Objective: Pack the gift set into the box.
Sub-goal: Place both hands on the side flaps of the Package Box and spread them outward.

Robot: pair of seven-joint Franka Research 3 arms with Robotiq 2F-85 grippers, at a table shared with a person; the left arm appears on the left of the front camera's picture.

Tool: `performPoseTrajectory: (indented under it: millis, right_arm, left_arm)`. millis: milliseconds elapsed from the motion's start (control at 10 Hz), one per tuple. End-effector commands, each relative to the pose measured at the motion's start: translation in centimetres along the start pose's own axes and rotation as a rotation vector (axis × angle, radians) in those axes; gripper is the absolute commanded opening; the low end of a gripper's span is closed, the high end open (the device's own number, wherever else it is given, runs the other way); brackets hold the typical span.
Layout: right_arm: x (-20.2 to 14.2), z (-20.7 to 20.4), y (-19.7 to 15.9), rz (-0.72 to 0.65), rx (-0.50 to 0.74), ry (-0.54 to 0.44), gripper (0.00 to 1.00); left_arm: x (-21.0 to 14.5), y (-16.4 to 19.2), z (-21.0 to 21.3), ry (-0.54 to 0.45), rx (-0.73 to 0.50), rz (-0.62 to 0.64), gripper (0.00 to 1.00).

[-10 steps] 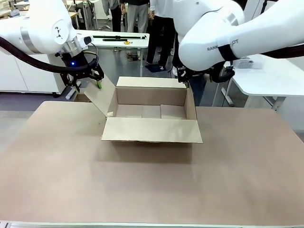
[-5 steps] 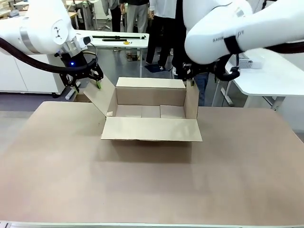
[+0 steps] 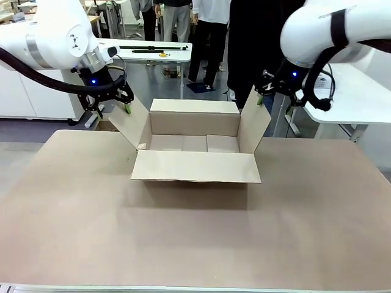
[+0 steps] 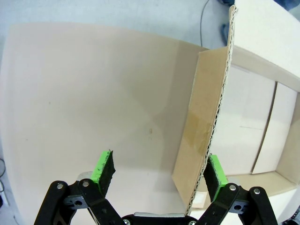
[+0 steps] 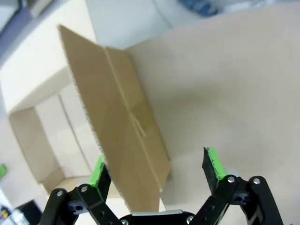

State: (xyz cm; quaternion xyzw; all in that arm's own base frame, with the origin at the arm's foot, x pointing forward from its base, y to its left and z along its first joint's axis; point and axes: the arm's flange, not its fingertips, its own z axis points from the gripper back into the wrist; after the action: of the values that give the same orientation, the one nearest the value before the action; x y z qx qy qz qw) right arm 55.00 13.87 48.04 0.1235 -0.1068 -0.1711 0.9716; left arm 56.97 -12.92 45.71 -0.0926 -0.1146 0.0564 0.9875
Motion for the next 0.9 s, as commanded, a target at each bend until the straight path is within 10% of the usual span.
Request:
performPoseTrajectory:
  millis: [0,800]
  right_arm:
    - [-0.3,-1.8,-2.3,0.010,0.121,0.090,1.00]
    - [-0.3,-2.4,-2.2,-0.024,0.124,0.094,1.00]
  left_arm:
    - [0.0,0.0,0.0,-0.010,0.021,0.011,1.00]
    - [0.0,0.0,0.0,-0.010,0.021,0.011,1.00]
